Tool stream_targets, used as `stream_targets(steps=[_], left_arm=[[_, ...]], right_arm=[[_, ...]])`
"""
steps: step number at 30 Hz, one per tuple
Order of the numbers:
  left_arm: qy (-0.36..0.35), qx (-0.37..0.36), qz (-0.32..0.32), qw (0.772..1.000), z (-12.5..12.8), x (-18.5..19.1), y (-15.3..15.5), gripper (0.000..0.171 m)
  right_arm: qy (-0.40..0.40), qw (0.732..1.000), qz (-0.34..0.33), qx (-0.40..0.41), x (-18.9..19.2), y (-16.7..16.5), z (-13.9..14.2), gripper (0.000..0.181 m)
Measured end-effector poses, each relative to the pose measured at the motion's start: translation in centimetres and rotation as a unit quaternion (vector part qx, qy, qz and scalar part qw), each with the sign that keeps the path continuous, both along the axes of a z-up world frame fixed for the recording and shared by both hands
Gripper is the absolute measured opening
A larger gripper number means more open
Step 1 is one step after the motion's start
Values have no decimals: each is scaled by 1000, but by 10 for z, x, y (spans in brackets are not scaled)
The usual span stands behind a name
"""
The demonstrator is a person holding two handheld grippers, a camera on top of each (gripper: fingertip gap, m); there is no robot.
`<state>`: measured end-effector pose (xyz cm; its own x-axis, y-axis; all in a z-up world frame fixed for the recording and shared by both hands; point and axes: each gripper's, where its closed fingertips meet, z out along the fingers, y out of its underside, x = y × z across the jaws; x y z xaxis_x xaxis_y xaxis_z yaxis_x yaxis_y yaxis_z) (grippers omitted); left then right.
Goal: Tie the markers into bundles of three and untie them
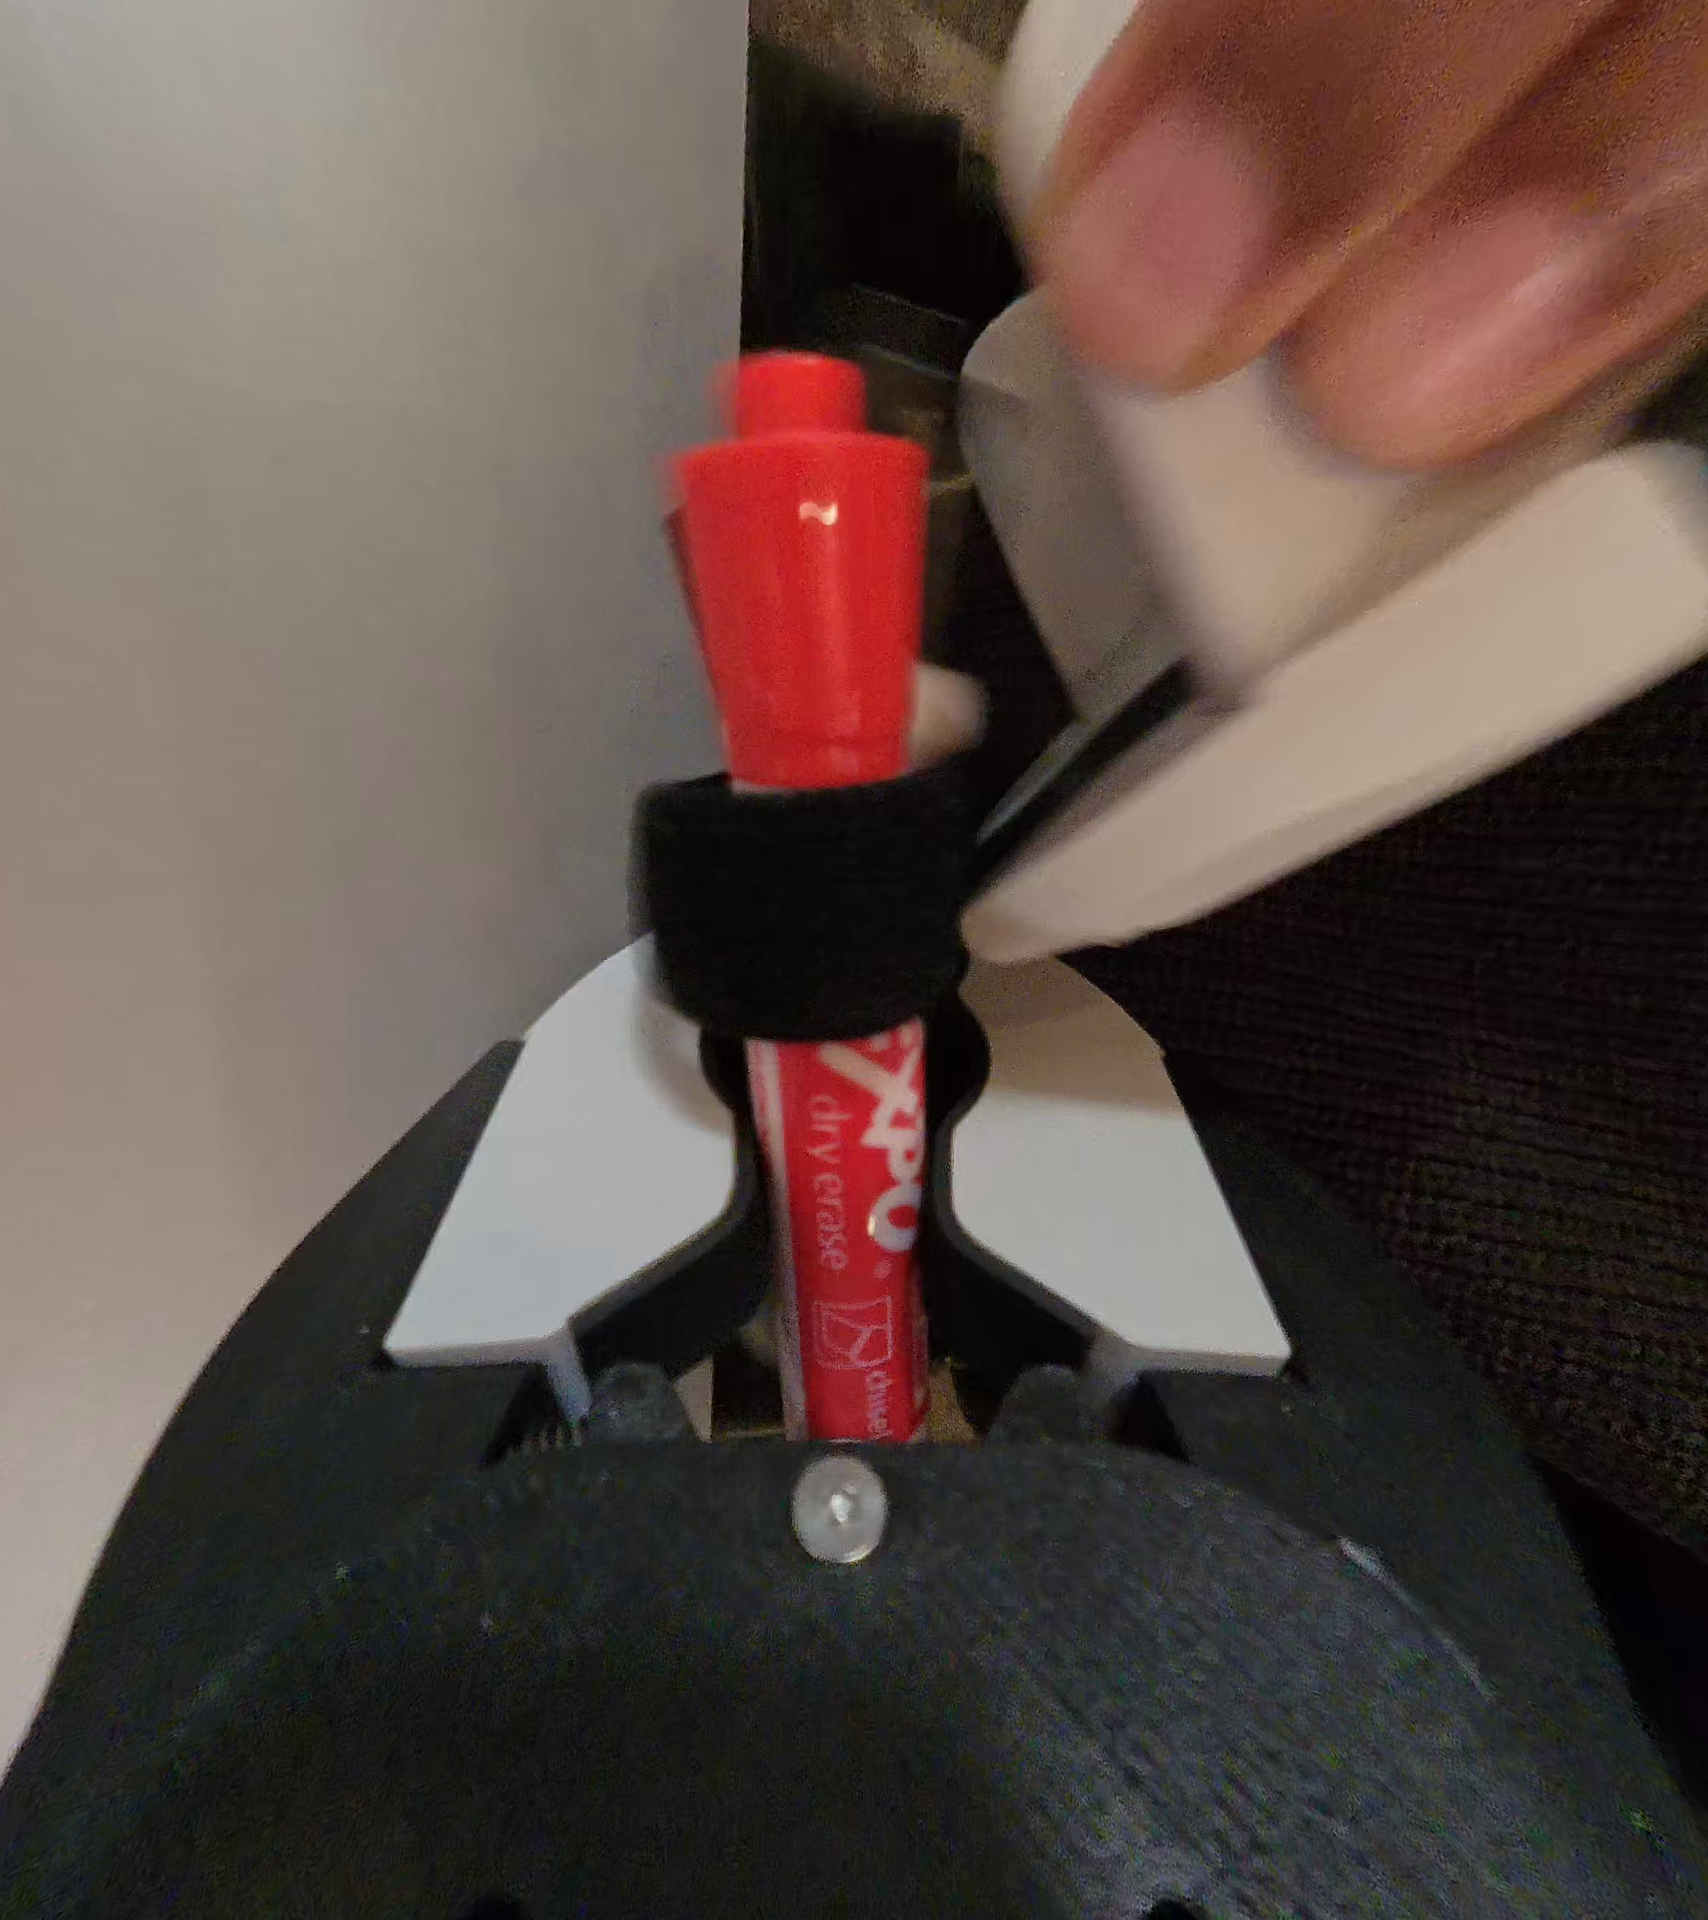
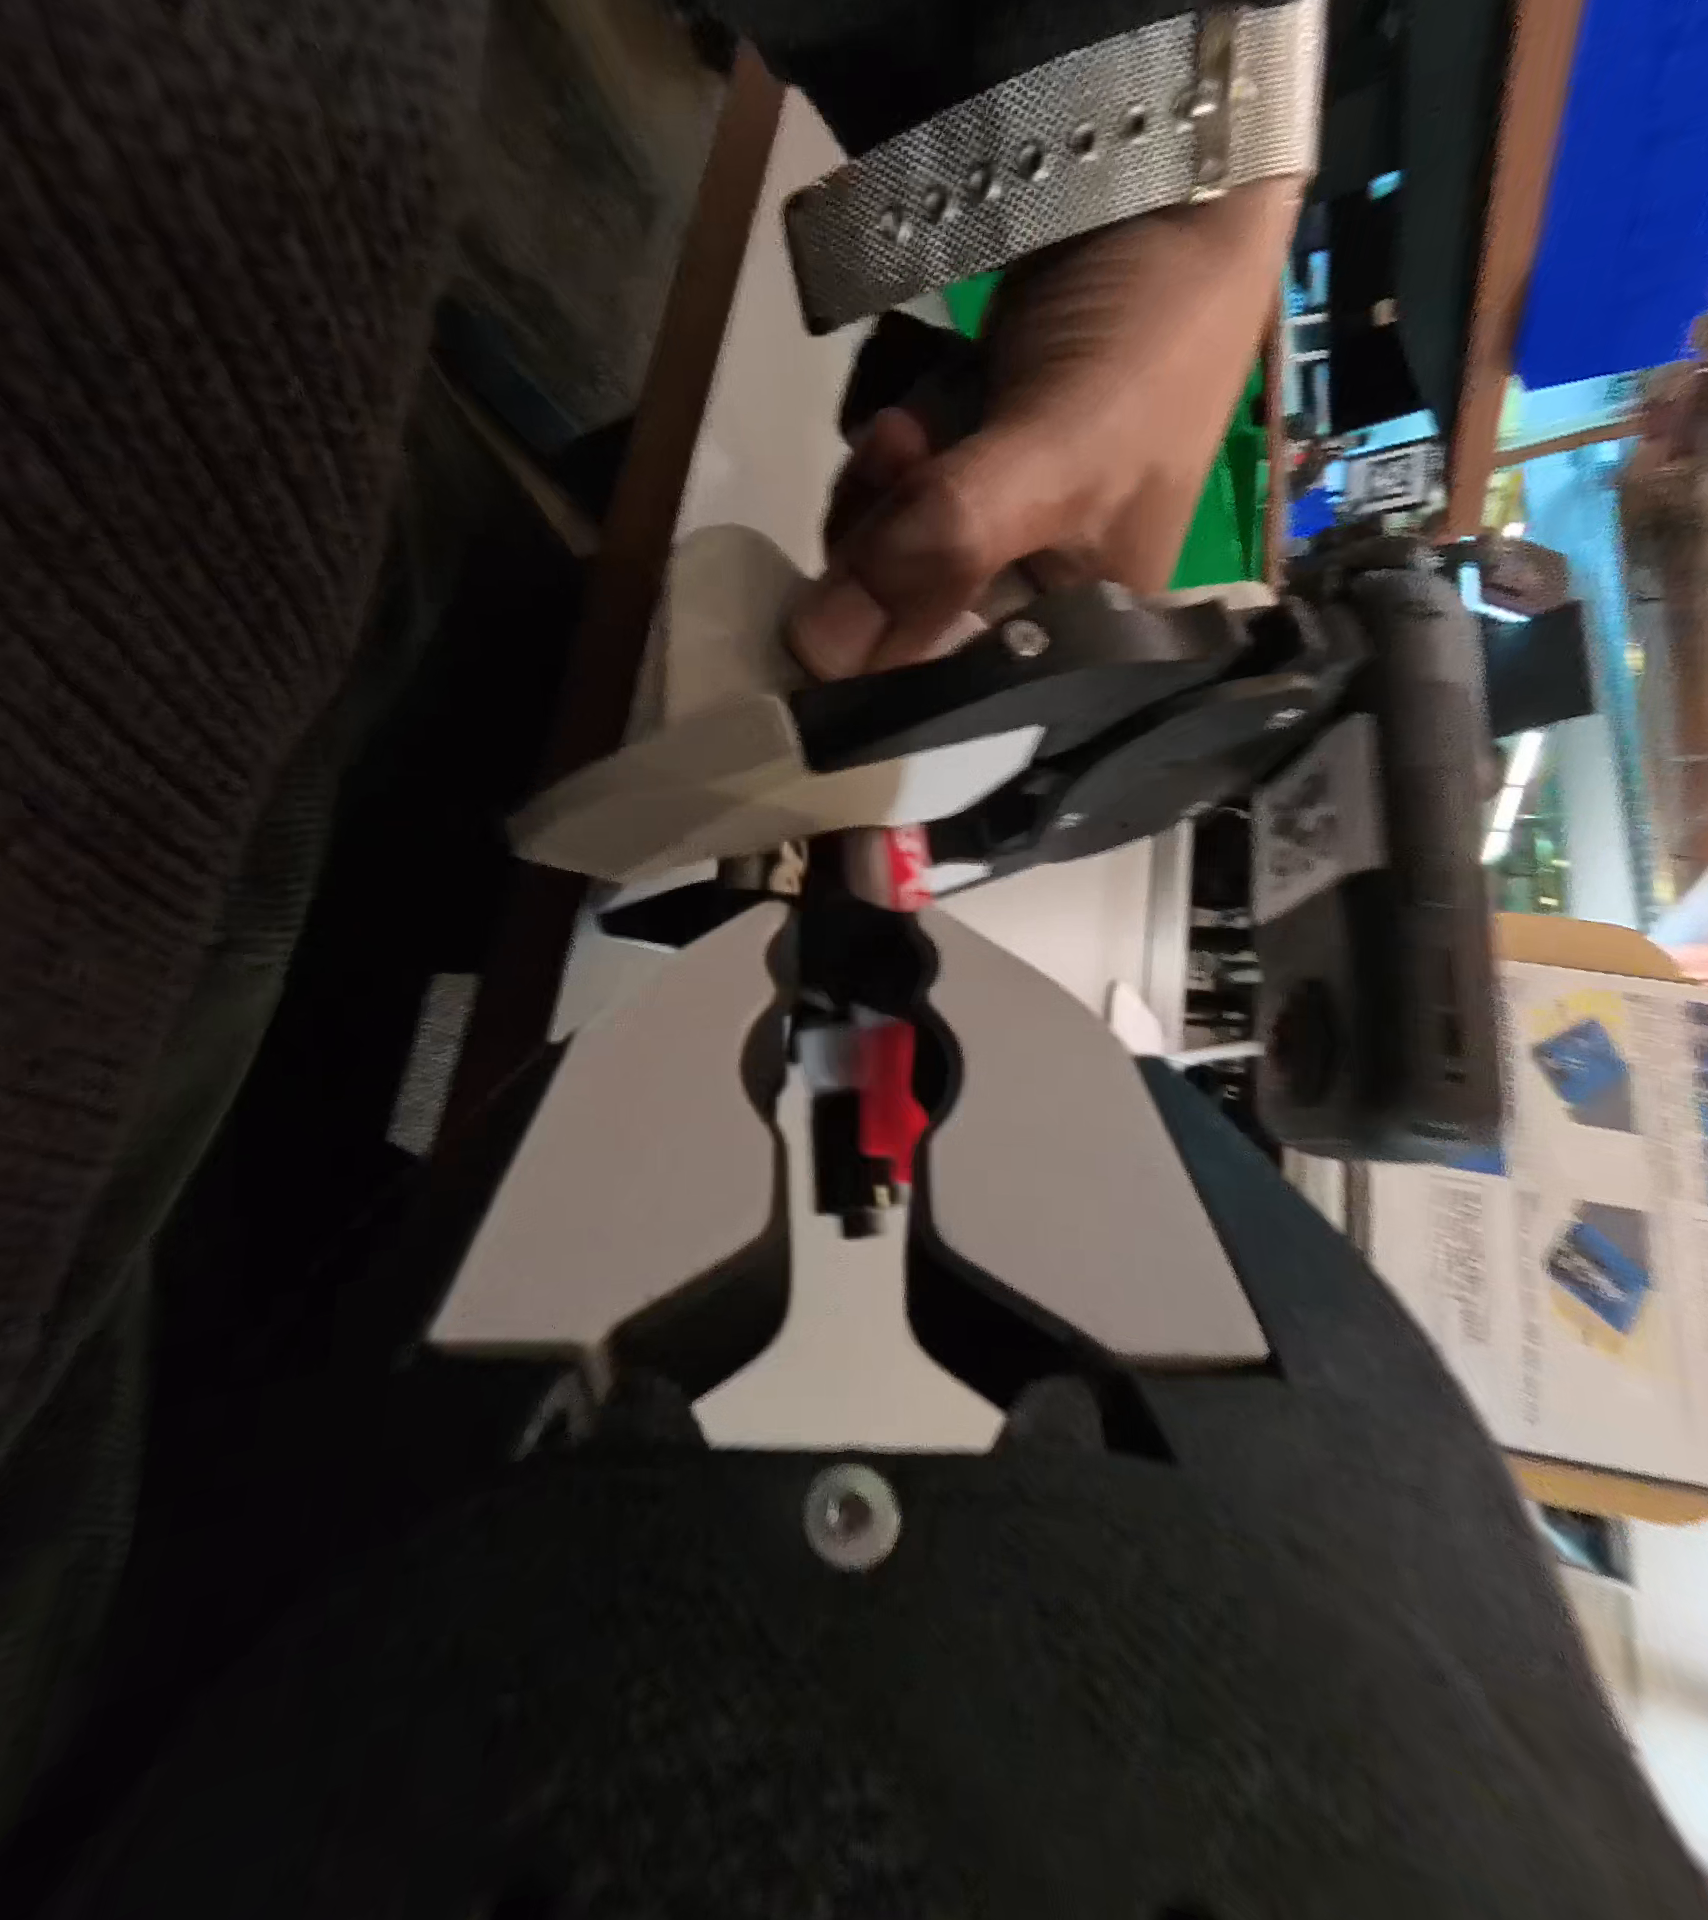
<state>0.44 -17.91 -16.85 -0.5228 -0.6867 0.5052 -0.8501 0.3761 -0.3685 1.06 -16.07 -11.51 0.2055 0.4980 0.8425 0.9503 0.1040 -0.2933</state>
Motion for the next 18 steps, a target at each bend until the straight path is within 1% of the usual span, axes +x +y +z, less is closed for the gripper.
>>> stream_targets(steps=[1, 3, 5, 6, 8, 11, 15, 18], left_arm=[[-11, -5, 4, 1000, 4, 3, 0, 31], [-19, -10, 7, 1000, 8, 3, 2, 30], [-22, -11, 12, 1000, 9, 3, 4, 31], [-23, -12, 11, 1000, 10, 3, 3, 31], [-30, -7, 14, 999, 11, 5, 3, 31], [-43, -1, 28, 999, 11, 13, 7, 31], [-27, 9, 38, 999, 1, 12, 14, 31], [-27, 14, 41, 999, -1, 13, 15, 31]], right_arm=[[-5, 1000, -2, -16, 0, -1, -6, 24], [-16, 1000, -11, -1, 3, 3, -7, 19], [-32, 999, -25, 5, 9, 6, -9, 18], [-28, 999, -24, 11, 9, 7, -7, 17], [-3, 1000, -22, 18, 8, 7, -2, 17], [31, 999, -38, 17, 14, 9, 4, 17], [59, 997, -57, 14, 30, 9, 4, 17], [108, 992, -66, 20, 39, 5, 12, 17]])
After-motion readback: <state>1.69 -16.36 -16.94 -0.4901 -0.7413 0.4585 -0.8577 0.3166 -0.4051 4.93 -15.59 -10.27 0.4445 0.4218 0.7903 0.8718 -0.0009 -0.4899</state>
